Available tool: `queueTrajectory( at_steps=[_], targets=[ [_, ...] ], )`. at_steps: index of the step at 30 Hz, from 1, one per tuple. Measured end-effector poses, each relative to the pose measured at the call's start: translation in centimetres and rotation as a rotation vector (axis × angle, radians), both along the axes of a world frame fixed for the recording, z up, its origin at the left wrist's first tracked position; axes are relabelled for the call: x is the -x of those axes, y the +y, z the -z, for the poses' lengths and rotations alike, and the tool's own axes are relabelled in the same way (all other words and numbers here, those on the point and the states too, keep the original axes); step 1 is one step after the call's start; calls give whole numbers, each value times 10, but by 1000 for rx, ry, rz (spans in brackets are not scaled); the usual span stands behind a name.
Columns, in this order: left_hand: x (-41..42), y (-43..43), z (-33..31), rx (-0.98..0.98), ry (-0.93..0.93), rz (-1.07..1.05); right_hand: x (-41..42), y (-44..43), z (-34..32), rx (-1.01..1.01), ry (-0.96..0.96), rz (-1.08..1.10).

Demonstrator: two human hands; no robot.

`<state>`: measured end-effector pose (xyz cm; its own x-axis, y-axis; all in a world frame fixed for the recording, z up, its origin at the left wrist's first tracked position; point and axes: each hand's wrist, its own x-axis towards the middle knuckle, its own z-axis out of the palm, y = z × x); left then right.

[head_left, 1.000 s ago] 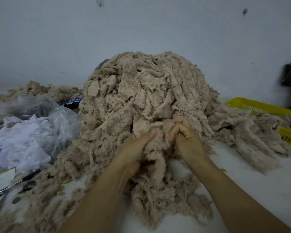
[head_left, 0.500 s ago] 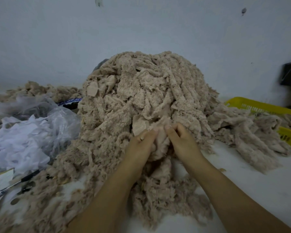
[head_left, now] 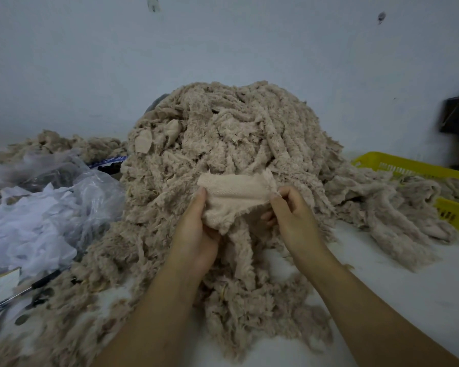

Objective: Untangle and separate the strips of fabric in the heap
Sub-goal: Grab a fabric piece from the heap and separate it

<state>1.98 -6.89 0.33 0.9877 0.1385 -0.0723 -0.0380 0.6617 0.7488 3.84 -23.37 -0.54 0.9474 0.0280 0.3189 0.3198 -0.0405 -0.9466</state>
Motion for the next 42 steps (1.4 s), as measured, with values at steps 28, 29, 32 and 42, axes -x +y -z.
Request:
queueTrajectory(
  at_steps=[28,29,32,42],
  targets=[
    [-8,9,1,-8,-108,-137,-3,-9,-5,-610,420,-406],
    [-7,6,3,-131,-85,-136,-3,-8,-5,-599,414,-398],
    [2,-4,7,-543,-99,-81,-4,-5,-5,-583,361,-406],
    [10,-13,8,-871,-215,23,-2,-3,2,-104,204,-352]
  ],
)
